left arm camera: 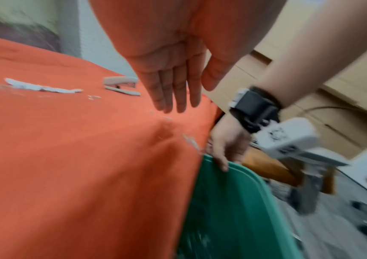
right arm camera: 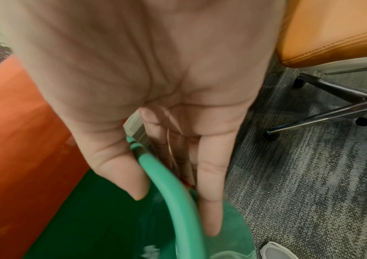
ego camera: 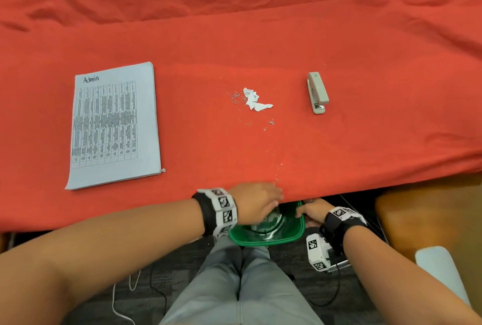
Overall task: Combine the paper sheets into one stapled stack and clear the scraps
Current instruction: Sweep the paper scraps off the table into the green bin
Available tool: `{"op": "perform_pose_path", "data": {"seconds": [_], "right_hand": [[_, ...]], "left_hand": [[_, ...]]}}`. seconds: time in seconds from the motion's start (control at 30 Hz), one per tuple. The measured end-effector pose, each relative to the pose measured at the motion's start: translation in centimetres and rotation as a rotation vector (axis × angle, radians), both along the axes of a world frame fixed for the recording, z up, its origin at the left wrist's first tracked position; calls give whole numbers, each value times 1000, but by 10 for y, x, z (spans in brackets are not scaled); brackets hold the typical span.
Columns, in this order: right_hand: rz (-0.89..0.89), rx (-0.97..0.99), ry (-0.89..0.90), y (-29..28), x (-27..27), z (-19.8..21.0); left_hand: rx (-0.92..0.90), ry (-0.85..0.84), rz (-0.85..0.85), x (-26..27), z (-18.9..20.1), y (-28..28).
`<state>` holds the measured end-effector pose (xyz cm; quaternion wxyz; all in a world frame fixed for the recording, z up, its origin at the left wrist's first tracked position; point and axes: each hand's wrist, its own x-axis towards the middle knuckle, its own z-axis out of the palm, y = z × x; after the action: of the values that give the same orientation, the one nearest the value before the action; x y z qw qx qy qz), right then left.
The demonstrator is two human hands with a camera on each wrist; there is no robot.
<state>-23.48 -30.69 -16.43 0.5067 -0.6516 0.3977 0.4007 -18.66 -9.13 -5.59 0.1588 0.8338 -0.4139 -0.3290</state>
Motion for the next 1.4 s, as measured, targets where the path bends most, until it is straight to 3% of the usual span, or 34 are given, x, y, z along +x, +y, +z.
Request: {"op": "perform_pose_path", "data": {"seconds": [0.1,0.23,0.47,0.63,0.7,0.87,1.07,1.23,1.4], "right_hand": [[-10,9,9,0,-1,-1],[-42,38,6,2,-4,2],[-56,54,-5,4,-2,9],[-76,44,10,6,1,15],[-90,44,15,7,2,18],[-86,7,26,7,4,21],[-107,5,43,9,8,26],[-143,24,57,7,9,23],[-169,35,49,4,8,16]], "left_hand": [[-9,-121,140,42,-4,-14],[178,-111,213,64,-23,-23],[169,-133,-203,-11,-31,-6],[211,96,-379,-41,-26,12],[76,122,-279,-29,-12,13],[-160,43,295,57,12,5],[-84,-198,655,182,-12,20],[154,-191,721,236,-32,40],[261,-207,524,232,-47,38]]}}
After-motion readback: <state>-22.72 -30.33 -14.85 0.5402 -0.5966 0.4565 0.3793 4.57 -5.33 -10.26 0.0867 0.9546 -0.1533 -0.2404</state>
